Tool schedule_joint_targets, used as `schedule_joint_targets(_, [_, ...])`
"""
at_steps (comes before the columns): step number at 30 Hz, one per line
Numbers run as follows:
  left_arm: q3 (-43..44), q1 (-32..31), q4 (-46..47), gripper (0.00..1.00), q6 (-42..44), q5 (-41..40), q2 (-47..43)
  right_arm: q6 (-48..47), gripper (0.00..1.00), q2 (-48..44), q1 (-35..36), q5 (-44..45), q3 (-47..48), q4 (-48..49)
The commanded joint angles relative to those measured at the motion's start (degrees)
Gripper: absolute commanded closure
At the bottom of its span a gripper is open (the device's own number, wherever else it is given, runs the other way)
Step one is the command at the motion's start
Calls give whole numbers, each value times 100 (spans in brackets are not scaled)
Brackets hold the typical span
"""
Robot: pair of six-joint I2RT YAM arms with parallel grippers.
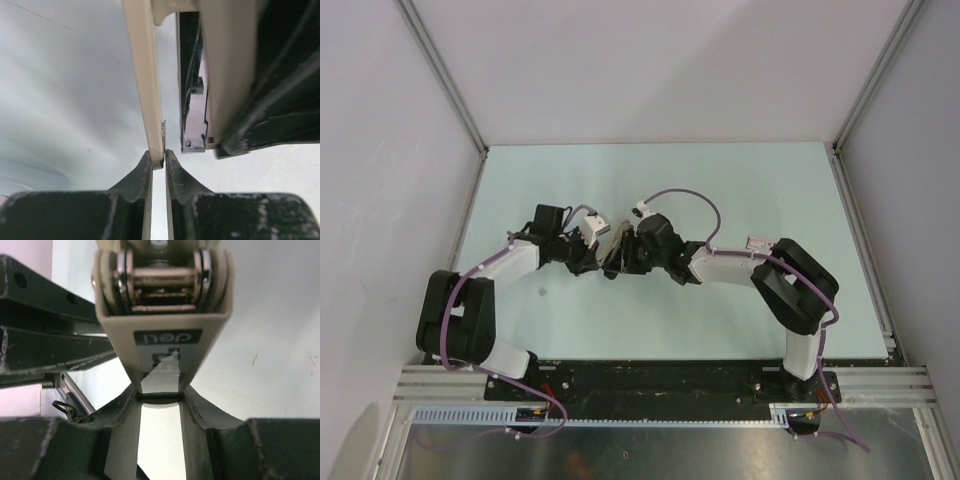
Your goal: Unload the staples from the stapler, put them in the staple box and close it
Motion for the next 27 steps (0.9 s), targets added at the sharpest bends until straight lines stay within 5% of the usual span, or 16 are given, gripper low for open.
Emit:
schedule_joint_targets(1, [295, -29, 367, 100, 315, -458, 50, -658, 100, -583, -47, -145, -97, 100])
schedule_joint_targets(15, [30, -219, 1120, 100, 598, -1494, -14, -1701, 100, -1076, -69, 71, -722, -210])
schedule_joint_targets(27, [-512, -894, 2331, 100, 1360, -2916, -95, -2718, 100, -1370, 375, 1361, -1260, -402])
